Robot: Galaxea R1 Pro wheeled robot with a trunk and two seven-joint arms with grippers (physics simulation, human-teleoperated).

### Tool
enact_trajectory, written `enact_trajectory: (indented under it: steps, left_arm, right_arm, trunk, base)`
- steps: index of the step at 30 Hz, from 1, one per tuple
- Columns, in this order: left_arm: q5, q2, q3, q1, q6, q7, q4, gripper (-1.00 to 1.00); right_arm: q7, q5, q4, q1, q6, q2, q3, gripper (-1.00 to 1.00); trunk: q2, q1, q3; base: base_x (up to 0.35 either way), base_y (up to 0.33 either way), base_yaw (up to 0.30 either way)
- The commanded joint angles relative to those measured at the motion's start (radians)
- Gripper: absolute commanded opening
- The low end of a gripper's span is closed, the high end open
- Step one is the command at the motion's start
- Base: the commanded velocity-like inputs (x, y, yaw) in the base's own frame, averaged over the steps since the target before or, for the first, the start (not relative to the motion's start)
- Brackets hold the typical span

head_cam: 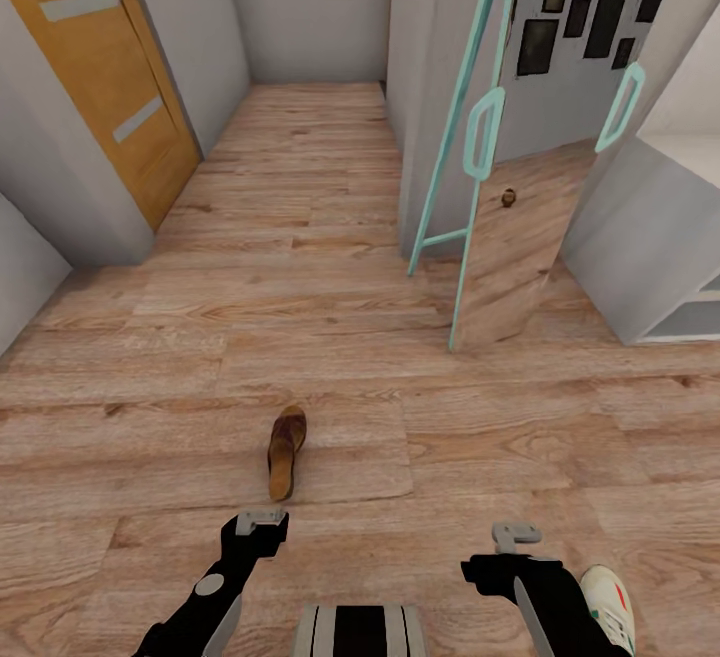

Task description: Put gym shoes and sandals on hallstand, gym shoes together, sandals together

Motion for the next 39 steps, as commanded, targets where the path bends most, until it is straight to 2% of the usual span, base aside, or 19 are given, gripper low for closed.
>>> enact_trajectory:
  steps: [1,10,39]
  left_arm:
    - [0.000,0.000,0.000,-0.001,-0.003,0.000,-0.001,1.00]
    - [-0.001,0.000,0.000,-0.002,-0.003,0.000,-0.022,1.00]
    - [-0.001,-0.002,-0.003,-0.002,-0.003,0.001,-0.024,1.00]
  right_arm:
    - [0.000,0.002,-0.001,0.000,0.004,0.000,0.000,1.00]
    - [-0.002,0.006,-0.022,0.000,0.000,0.001,0.000,1.00]
    - [0.004,-0.002,-0.037,0.000,-0.003,0.002,0.003,1.00]
  trunk:
    - [0.000,0.000,-0.001]
    - [0.000,0.000,-0.001]
    - [0.000,0.000,-0.001]
  base:
    - [0.261,0.000,0.000]
    - [0.261,0.000,0.000]
    - [0.099,0.000,0.000]
